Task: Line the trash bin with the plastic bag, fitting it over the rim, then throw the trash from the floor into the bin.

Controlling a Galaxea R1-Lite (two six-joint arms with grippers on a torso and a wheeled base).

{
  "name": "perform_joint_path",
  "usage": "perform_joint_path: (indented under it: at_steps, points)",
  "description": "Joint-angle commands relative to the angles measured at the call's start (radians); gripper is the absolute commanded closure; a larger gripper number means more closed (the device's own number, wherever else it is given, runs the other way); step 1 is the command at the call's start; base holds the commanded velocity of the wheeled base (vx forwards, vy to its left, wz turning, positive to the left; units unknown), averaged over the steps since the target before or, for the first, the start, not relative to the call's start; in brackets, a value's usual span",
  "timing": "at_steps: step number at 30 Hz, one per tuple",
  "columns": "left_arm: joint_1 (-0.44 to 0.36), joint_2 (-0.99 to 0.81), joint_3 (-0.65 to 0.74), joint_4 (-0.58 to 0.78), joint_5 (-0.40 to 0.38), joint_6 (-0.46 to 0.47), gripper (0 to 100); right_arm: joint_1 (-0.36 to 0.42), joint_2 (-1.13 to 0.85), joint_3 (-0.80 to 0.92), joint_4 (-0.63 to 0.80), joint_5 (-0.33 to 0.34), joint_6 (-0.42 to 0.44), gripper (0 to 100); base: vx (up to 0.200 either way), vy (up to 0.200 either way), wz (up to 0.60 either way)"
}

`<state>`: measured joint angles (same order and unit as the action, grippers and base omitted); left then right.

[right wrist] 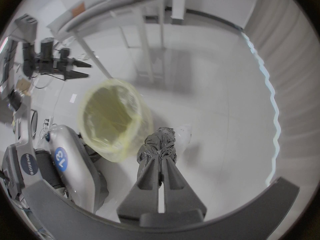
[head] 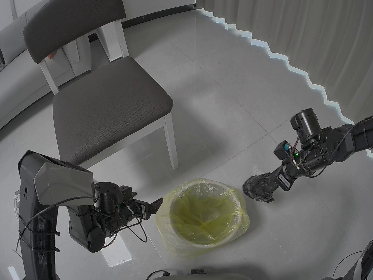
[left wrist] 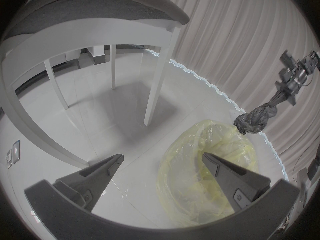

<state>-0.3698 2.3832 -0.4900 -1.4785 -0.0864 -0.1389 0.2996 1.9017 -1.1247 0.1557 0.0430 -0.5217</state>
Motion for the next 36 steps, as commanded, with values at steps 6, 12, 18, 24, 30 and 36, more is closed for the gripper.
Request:
perform_joint_path:
  at_steps: [6,12,18,24,30,36]
  points:
    - [0.009,-0.019,0.053,-0.052,0.000,-0.001,0,0.305,-0.144,0.005,0.011,-0.018,0.005,100,0.000,0.000,0.00]
    - [0.009,-0.013,0.053,-0.066,0.000,-0.001,0,0.371,-0.121,0.011,0.011,-0.029,0.005,100,0.000,0.000,0.00]
    - [0.003,-0.001,0.071,-0.092,0.000,-0.004,0,0.391,0.010,-0.010,0.002,-0.034,0.002,100,0.000,0.000,0.00]
    - [0.008,-0.022,0.097,-0.092,0.002,-0.002,0,0.394,0.188,-0.095,0.002,-0.031,-0.006,100,0.000,0.000,0.00]
    - [0.009,-0.024,0.097,-0.092,0.002,-0.004,0,0.403,0.364,-0.196,0.007,-0.031,-0.003,100,0.000,0.000,0.00]
    - [0.008,-0.022,0.097,-0.092,0.000,-0.005,0,0.392,0.476,-0.261,-0.022,-0.034,-0.001,0,0.000,0.000,0.00]
